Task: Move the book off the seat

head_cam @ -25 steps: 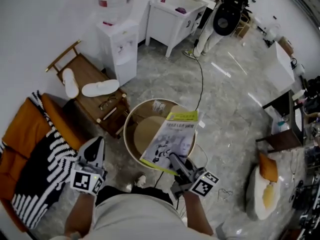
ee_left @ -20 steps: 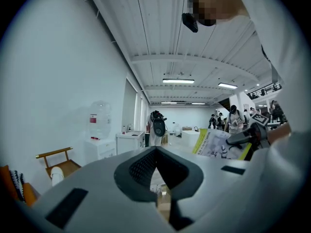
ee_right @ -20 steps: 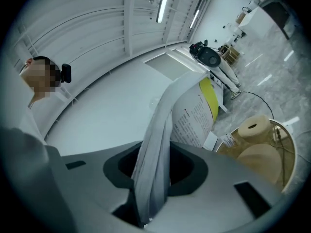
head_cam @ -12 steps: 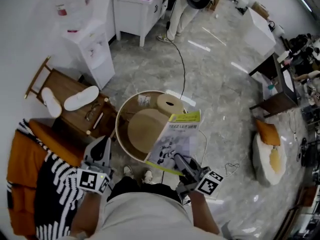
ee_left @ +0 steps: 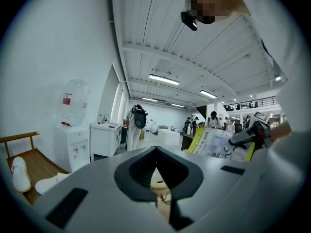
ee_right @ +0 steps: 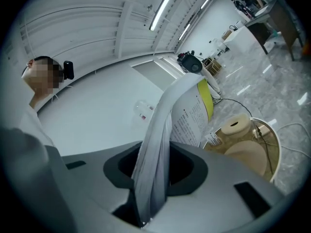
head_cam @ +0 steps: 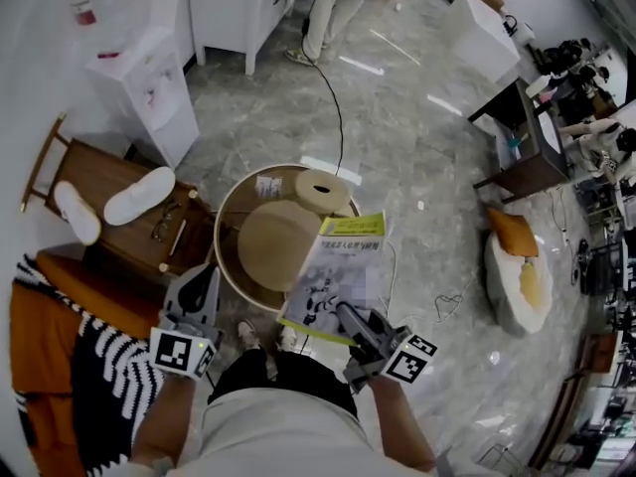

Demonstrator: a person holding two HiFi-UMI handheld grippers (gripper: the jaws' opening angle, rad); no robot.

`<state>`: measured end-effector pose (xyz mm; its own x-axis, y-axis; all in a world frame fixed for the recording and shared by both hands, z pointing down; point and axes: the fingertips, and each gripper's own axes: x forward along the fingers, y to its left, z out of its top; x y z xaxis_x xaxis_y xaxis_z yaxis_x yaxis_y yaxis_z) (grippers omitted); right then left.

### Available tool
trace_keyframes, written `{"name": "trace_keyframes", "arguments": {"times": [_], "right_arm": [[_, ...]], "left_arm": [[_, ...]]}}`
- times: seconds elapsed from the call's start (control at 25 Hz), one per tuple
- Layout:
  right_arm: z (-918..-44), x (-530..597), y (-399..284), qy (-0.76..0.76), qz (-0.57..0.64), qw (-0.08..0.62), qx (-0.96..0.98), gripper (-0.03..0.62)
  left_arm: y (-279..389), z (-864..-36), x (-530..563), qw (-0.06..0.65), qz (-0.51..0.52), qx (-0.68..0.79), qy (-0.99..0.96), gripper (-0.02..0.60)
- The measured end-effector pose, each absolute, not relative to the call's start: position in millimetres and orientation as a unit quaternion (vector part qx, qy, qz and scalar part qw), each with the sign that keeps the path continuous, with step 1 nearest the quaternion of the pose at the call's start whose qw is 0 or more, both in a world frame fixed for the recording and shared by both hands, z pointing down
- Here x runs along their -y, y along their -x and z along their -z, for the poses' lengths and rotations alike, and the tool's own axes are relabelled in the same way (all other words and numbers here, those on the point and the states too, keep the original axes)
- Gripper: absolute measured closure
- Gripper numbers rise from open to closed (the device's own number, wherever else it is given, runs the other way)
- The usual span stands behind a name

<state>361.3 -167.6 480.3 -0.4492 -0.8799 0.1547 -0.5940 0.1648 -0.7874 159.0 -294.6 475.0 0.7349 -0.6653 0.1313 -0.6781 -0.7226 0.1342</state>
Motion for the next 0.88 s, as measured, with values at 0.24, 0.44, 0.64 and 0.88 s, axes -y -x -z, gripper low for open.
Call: {"name": "trace_keyframes", "arguments": {"times": [0.24, 0.44, 0.64, 0.88], "right_arm": [[-510.7, 171.7, -350.6, 0.503, 0.427, 0.159, -0.734, 0.467], [-547.6, 166.4, -355.6, 0.501, 0.438, 0.143, -0.733, 0.467], [-594.0, 173.6, -363.1, 0.499, 0.457, 0.134, -0.724, 0.467], [-648.9, 186.5, -371.2, 0.498, 0.479, 0.139, -0.709, 0.467]], "left_arm": [[-167.6, -489.6, 304.8, 0.093, -0.037, 0.342, -0.934, 0.565], [-174.7, -506.2, 300.0, 0.091, -0.043, 0.345, -0.933, 0.565], [-179.2, -529.6, 297.7, 0.097, -0.056, 0.354, -0.929, 0.565], [-187.1, -563.4, 285.1, 0.113, -0.081, 0.354, -0.925, 0.565]]}}
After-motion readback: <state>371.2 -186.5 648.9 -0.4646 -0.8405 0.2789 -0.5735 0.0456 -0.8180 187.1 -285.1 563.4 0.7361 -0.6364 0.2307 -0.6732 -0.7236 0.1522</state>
